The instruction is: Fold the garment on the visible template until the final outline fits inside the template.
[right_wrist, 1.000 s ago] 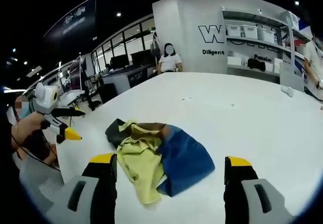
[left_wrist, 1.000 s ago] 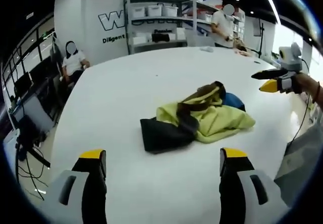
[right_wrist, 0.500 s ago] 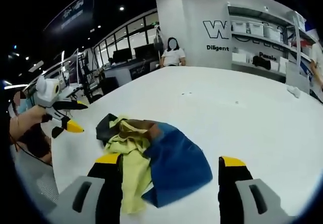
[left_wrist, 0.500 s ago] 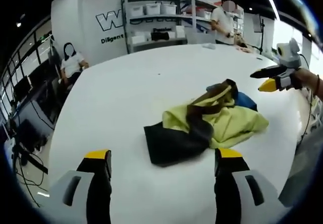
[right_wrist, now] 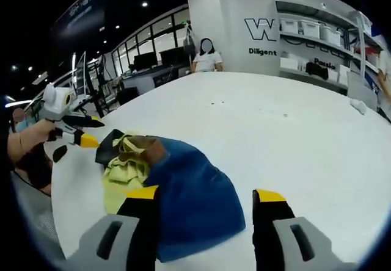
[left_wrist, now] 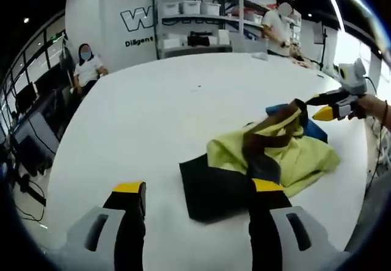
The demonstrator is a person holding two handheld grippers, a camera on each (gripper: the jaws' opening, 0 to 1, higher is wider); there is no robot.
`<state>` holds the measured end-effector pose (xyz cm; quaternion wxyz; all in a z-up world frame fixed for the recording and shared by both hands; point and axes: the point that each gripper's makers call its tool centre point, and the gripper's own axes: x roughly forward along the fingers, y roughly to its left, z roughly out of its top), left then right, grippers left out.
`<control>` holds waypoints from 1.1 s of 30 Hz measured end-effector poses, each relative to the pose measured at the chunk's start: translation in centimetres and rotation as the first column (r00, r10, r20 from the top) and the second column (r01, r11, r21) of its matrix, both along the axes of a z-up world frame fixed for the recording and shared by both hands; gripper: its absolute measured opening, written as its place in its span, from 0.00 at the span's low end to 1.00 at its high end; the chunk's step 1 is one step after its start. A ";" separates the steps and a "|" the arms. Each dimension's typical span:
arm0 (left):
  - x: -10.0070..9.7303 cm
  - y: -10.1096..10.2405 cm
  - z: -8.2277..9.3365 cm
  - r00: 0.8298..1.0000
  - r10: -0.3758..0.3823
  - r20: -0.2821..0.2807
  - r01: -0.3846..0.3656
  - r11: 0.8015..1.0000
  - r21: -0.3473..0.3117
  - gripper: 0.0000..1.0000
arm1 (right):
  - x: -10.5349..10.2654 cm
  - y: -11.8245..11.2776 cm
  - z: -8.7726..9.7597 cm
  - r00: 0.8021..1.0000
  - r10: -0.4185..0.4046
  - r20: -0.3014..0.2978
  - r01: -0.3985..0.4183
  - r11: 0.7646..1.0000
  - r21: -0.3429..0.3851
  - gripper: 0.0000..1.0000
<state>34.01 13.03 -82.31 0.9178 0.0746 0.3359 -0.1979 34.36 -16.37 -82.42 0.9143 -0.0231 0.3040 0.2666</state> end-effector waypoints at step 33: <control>0.8 -0.8 -1.6 0.999 -0.015 -0.045 0.013 0.999 -0.043 0.00 | 2.2 -1.7 -4.0 0.999 -0.029 -0.035 0.023 0.986 -0.166 0.00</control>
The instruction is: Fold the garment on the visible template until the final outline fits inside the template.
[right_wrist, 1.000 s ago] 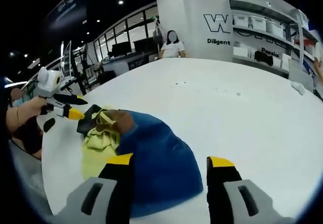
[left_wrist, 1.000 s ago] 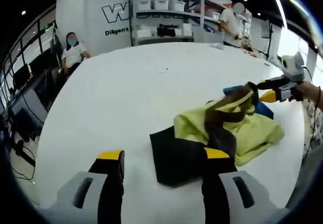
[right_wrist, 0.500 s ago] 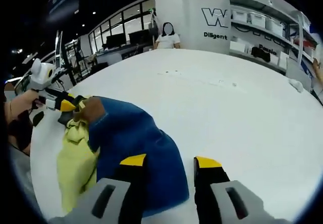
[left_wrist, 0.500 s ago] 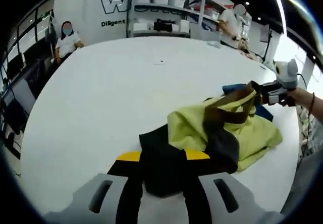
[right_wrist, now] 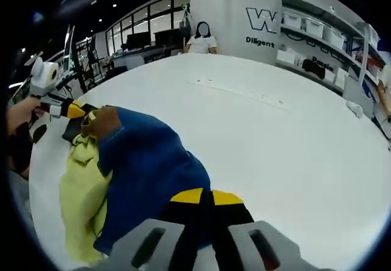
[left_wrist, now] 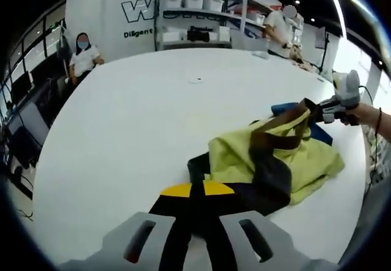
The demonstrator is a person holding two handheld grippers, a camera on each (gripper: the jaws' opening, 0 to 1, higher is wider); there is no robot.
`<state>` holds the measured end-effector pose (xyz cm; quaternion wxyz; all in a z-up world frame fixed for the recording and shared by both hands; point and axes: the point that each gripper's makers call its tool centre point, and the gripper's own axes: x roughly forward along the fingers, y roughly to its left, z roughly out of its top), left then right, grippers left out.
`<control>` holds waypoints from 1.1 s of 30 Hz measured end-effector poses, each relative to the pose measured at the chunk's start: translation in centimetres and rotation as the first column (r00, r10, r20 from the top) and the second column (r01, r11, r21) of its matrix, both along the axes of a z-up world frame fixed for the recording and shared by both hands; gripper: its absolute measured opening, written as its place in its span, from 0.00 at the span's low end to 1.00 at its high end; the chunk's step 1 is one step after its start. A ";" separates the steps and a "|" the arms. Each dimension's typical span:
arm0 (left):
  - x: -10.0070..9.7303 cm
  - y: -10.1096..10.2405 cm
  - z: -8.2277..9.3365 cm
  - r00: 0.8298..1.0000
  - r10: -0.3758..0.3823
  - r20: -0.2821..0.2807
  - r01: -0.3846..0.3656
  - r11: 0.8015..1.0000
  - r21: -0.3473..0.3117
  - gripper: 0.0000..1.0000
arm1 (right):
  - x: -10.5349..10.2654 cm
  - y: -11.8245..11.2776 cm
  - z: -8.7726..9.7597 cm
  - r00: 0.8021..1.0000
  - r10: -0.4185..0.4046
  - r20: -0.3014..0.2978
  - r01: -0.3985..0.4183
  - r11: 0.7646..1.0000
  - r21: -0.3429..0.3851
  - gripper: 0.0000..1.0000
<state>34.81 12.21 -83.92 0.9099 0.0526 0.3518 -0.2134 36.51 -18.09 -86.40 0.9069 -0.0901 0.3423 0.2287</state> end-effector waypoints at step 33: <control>-0.1 4.4 4.4 0.987 0.149 0.061 -0.145 0.987 -0.063 0.00 | -1.2 -5.3 3.8 0.992 -0.113 0.051 0.115 0.993 -0.037 0.00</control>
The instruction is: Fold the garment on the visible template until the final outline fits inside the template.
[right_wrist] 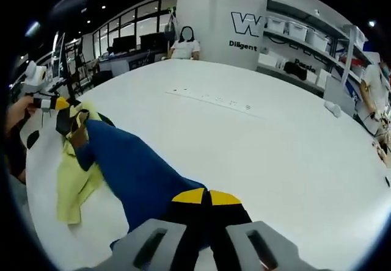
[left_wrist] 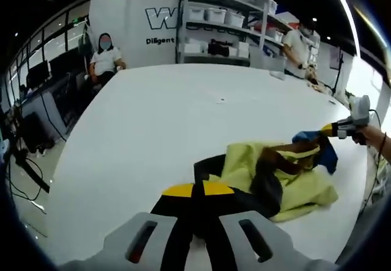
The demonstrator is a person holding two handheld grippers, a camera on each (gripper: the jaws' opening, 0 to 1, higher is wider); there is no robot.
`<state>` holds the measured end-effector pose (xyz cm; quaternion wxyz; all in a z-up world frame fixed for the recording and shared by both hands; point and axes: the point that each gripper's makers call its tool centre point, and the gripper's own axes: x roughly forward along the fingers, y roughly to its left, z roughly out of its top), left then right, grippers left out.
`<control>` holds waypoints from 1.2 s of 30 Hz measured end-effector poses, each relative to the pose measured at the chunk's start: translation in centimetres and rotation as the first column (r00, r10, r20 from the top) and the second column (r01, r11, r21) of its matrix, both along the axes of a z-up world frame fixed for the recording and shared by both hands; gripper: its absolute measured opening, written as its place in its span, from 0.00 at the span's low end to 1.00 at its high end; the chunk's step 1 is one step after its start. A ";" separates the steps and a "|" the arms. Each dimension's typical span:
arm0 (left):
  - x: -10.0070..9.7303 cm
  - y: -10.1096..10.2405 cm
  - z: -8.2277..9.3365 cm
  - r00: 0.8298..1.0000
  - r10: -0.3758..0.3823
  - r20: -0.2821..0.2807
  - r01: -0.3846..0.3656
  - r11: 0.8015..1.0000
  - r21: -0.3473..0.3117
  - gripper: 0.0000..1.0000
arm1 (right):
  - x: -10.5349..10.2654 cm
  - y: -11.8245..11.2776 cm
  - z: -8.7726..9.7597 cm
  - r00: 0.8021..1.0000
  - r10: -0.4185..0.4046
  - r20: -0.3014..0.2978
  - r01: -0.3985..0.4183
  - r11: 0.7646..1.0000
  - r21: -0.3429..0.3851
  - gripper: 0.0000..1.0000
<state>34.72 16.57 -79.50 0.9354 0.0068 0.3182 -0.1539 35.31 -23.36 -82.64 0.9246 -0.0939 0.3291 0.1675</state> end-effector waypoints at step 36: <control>1.2 9.2 2.4 0.979 0.194 0.067 -0.199 0.976 0.090 0.00 | -1.4 -7.3 -0.3 0.991 -0.132 -0.023 0.128 0.982 -0.139 0.00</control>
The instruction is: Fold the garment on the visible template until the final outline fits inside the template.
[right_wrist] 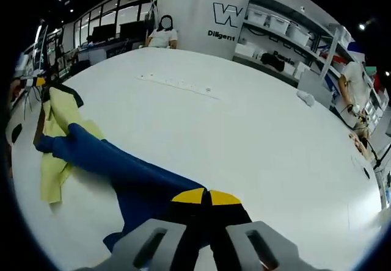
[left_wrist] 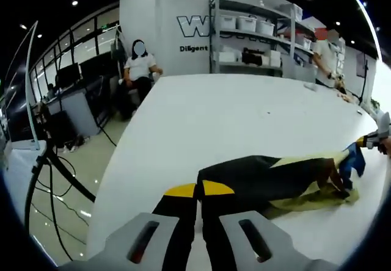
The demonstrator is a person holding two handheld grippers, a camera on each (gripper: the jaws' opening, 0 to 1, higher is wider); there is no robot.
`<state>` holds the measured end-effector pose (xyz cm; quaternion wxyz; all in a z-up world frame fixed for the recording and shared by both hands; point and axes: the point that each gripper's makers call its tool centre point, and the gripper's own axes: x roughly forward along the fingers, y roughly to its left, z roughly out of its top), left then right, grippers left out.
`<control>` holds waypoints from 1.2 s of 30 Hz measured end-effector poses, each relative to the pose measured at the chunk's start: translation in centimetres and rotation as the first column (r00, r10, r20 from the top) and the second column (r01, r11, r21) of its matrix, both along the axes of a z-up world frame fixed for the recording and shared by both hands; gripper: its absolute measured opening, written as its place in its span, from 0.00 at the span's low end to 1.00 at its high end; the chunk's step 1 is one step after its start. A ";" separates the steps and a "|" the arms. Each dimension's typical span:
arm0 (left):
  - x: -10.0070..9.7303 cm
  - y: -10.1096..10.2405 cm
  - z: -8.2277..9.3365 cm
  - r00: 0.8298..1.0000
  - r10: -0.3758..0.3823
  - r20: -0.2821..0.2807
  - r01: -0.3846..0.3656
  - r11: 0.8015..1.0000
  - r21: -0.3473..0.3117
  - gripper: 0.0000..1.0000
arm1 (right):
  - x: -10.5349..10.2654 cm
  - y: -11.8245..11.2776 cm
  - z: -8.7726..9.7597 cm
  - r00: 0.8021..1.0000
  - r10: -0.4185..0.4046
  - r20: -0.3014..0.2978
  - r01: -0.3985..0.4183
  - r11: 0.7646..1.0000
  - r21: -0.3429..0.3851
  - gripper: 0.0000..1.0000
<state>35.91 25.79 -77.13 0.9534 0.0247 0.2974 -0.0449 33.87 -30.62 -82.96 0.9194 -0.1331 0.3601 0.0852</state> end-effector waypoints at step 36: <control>-1.2 -7.9 0.9 0.909 -0.398 0.126 0.395 0.917 0.052 0.75 | -3.8 11.7 3.4 0.951 0.291 0.104 -0.308 0.926 0.219 0.73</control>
